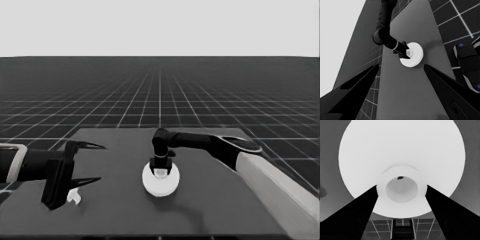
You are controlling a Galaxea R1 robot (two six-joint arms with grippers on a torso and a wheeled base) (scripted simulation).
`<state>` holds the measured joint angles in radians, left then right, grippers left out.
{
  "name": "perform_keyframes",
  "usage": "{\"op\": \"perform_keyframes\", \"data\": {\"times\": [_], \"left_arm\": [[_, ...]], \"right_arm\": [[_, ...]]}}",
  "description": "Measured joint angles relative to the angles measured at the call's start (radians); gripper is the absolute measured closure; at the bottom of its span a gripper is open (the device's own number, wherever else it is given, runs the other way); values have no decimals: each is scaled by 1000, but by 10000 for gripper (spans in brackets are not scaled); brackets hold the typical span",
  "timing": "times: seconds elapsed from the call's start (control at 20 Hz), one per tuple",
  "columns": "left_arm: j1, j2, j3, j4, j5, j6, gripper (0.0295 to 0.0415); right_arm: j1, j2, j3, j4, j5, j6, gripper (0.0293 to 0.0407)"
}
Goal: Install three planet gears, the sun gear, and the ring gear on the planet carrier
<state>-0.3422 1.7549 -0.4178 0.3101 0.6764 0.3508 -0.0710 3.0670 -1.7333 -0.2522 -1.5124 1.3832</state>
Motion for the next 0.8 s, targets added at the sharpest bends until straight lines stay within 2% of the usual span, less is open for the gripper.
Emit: {"op": "perform_keyframes", "data": {"times": [0.8], "left_arm": [[0, 0, 0, 0, 0, 0, 326]], "right_arm": [[-11, -1, -2, 0, 0, 139, 352]]}}
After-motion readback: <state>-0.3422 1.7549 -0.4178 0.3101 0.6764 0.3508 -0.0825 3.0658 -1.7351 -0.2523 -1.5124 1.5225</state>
